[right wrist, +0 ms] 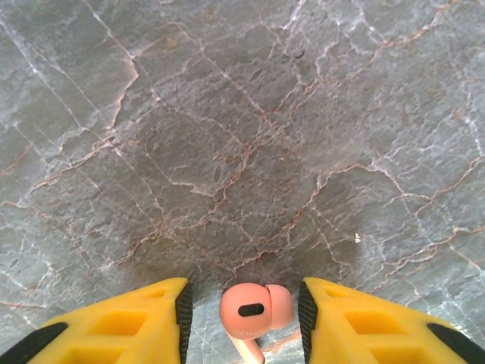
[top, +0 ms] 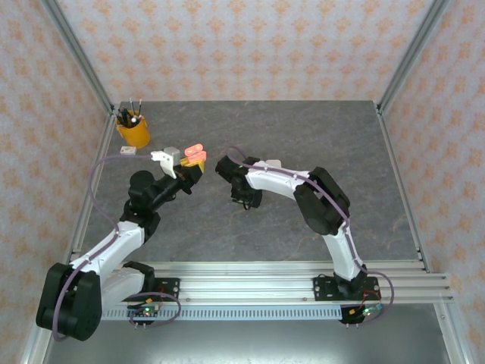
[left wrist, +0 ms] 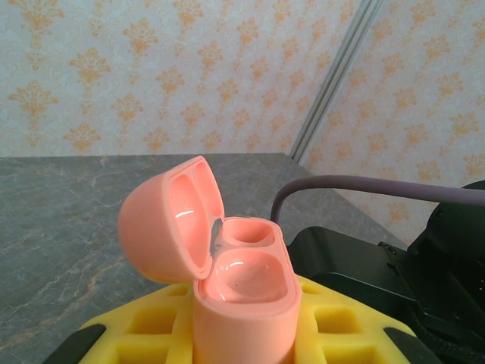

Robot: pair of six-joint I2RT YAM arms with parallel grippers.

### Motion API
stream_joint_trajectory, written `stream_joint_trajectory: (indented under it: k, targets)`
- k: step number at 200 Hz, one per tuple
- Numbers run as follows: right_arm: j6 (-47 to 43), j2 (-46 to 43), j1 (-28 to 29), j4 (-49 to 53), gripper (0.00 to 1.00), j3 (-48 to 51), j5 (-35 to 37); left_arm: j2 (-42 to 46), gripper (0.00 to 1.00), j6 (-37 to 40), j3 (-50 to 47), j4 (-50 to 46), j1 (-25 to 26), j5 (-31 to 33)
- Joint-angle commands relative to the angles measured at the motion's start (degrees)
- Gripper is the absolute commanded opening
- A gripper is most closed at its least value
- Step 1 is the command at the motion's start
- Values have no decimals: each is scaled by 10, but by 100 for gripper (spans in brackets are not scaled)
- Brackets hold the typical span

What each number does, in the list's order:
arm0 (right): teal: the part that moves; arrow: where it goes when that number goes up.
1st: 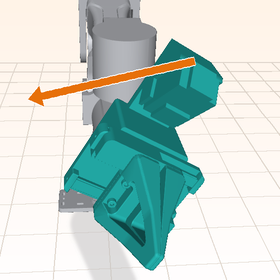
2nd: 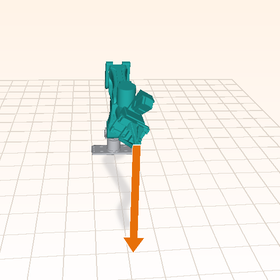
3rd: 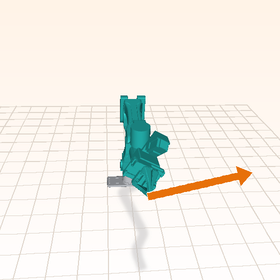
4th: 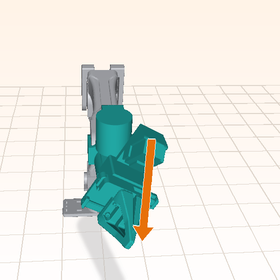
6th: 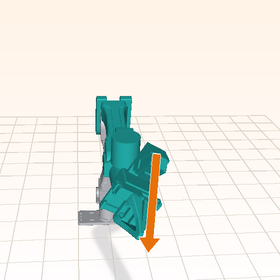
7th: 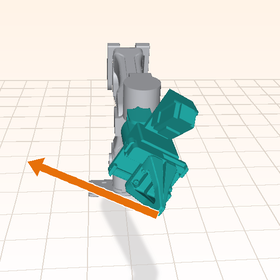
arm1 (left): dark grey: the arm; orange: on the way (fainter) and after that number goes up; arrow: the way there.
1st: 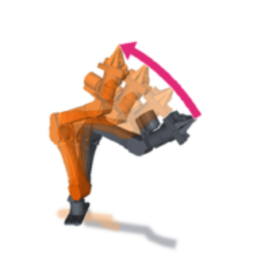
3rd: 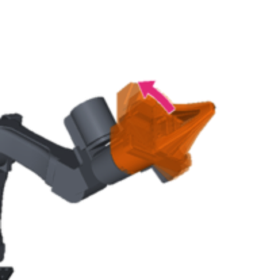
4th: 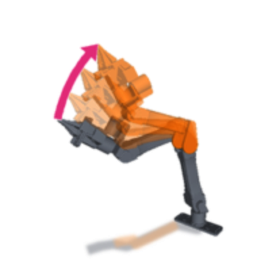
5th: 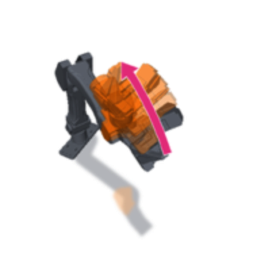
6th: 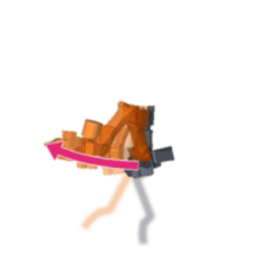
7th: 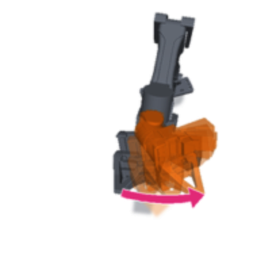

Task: Insert the wireless bluetooth earbuds into the charging case

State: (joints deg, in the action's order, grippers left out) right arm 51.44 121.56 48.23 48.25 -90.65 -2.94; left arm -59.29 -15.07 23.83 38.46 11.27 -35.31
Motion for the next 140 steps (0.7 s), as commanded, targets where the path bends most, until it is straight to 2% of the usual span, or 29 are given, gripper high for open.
stream_joint_trajectory:
  k: [1,92,112,140]
  targets:
    - [5,12,1,20,41,0,28,12,0,11,14,23,3,7]
    - [2,1,-1,1,29,27,25,14,0,12,22,9,3,2]
    - [3,-4,-1,-6,29,33,22,14,0,11,23,8,3,2]
    - [4,-11,-1,-11,34,36,15,13,0,12,27,5,3,3]
